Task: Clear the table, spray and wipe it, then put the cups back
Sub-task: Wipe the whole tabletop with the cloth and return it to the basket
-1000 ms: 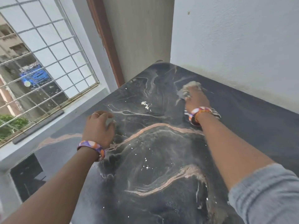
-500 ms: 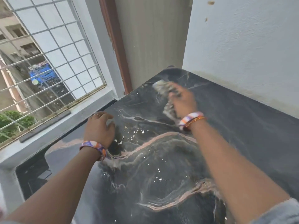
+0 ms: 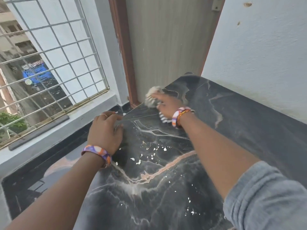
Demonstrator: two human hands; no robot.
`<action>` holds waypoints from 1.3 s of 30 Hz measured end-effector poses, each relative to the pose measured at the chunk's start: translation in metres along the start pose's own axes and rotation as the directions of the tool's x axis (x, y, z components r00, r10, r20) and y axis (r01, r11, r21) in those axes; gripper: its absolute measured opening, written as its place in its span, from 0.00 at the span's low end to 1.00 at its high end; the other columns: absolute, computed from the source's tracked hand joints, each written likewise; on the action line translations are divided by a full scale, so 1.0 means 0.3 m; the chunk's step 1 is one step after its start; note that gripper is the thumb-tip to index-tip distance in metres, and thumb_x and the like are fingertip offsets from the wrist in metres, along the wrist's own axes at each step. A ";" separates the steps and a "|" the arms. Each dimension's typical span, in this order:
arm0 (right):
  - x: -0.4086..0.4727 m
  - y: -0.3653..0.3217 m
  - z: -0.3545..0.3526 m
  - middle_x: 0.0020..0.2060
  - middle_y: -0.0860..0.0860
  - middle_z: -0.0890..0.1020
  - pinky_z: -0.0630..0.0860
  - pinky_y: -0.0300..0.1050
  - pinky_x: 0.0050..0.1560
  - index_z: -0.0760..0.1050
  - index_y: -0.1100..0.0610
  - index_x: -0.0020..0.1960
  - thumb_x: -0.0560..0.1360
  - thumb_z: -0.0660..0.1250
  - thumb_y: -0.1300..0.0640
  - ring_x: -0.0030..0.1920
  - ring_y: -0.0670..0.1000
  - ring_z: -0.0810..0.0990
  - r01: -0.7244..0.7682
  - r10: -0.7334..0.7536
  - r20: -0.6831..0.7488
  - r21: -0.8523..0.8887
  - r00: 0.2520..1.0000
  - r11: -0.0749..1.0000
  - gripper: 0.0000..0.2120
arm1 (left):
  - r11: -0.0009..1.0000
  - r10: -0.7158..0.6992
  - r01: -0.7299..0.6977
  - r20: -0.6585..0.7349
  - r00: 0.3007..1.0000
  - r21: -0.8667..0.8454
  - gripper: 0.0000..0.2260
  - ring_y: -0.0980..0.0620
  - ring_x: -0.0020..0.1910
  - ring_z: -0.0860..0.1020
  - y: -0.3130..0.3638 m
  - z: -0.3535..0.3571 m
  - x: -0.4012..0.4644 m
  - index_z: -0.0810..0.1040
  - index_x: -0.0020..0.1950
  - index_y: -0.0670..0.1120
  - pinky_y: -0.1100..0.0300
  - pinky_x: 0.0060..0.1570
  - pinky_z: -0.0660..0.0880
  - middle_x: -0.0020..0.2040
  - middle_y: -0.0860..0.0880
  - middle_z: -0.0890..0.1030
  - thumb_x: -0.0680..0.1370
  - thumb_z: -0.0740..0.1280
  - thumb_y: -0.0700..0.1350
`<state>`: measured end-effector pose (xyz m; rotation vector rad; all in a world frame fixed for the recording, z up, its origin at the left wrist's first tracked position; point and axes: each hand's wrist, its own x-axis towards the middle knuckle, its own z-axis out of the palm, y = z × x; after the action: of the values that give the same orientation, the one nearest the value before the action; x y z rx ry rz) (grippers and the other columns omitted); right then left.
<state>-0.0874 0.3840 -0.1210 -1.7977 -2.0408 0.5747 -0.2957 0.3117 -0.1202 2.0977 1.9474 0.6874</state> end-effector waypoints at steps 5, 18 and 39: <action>-0.173 -0.227 0.140 0.64 0.49 0.77 0.76 0.41 0.44 0.73 0.46 0.65 0.73 0.59 0.68 0.43 0.47 0.81 0.194 -0.246 0.254 0.211 0.936 0.958 0.26 | 0.998 -0.048 0.046 -0.072 0.996 -0.032 0.13 0.35 0.59 0.72 -0.034 -0.063 -0.038 0.76 0.59 0.38 0.47 0.60 0.68 0.60 0.37 0.77 0.76 0.60 0.40; -0.365 0.139 -0.056 0.73 0.48 0.64 0.53 0.39 0.73 0.65 0.50 0.71 0.77 0.57 0.65 0.73 0.50 0.62 -0.246 0.248 -0.055 0.047 0.967 0.968 0.25 | 0.997 -0.076 0.074 -0.063 0.995 -0.028 0.14 0.38 0.62 0.70 -0.055 -0.126 -0.263 0.76 0.60 0.39 0.49 0.63 0.66 0.62 0.38 0.76 0.77 0.60 0.42; -0.934 0.338 -0.252 0.67 0.59 0.73 0.67 0.50 0.66 0.71 0.55 0.67 0.77 0.56 0.63 0.65 0.60 0.73 -0.491 0.481 -0.223 0.011 0.848 0.871 0.19 | 0.993 -0.104 0.109 -0.095 0.990 0.041 0.13 0.34 0.60 0.72 0.068 -0.137 -0.867 0.77 0.58 0.37 0.45 0.61 0.68 0.60 0.35 0.76 0.77 0.61 0.40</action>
<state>0.0729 0.1218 -0.1099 -2.3112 -1.4590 0.4340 -0.3031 0.0479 -0.1273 2.0035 2.1269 0.7373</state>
